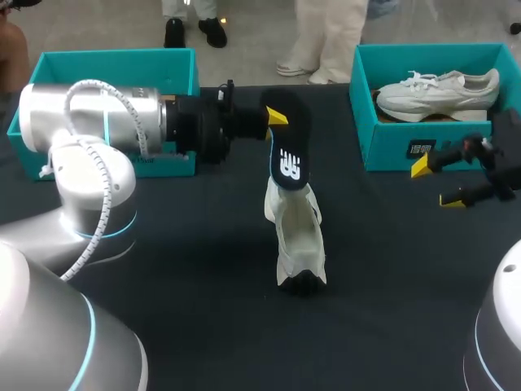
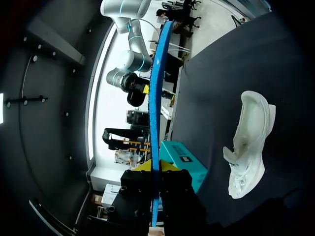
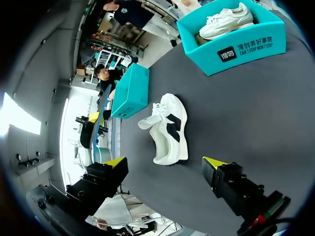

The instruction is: Take the shoe out of the shoebox, open the shoe tongue, remove and reinsert the insole, then place the shoe into the shoebox

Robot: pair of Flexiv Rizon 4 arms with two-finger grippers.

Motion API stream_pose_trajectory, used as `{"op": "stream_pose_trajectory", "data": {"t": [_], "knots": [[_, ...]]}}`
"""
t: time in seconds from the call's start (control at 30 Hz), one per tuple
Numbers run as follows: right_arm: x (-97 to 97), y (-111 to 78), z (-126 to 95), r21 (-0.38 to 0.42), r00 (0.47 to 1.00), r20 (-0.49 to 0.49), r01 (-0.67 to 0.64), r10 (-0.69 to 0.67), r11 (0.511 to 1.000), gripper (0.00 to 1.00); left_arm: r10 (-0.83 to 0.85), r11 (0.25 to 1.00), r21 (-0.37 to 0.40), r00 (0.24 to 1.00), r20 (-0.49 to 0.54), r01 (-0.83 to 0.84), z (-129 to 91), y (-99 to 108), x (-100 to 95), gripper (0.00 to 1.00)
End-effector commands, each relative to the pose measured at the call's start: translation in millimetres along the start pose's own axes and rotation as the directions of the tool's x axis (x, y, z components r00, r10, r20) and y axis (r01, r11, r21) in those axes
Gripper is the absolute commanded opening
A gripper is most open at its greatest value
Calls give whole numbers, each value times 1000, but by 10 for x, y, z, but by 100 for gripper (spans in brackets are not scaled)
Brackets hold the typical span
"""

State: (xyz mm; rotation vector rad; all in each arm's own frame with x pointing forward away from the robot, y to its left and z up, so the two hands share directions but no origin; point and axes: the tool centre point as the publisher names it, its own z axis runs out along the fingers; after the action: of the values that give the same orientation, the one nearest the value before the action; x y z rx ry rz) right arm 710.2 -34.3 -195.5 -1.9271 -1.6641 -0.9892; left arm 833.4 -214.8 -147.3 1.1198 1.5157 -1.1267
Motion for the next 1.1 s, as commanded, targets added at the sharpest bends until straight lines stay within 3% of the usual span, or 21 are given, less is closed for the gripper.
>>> {"op": "stream_pose_trajectory", "data": {"t": [0.03, 0.33, 0.57, 1.1], "knots": [[-11, -7, 15, -3, 1000, 3, -5, 5, 1000, 100, 1, 1000, -1, 1000, -3, -1, 31, 6, -9, 0], [-11, -7, 15, -3, 1000, 3, -5, 5, 1000, 100, -45, 999, 19, 999, -13, 45, 22, -75, -51, 0], [-11, -7, 15, -3, 1000, 3, -5, 5, 1000, 100, -172, 977, 110, 978, -115, 185, -97, -283, 14, 0], [-11, -7, 15, -3, 1000, 3, -5, 5, 1000, 100, -395, 876, 171, 874, -283, 451, -363, -663, 17, 0]]}}
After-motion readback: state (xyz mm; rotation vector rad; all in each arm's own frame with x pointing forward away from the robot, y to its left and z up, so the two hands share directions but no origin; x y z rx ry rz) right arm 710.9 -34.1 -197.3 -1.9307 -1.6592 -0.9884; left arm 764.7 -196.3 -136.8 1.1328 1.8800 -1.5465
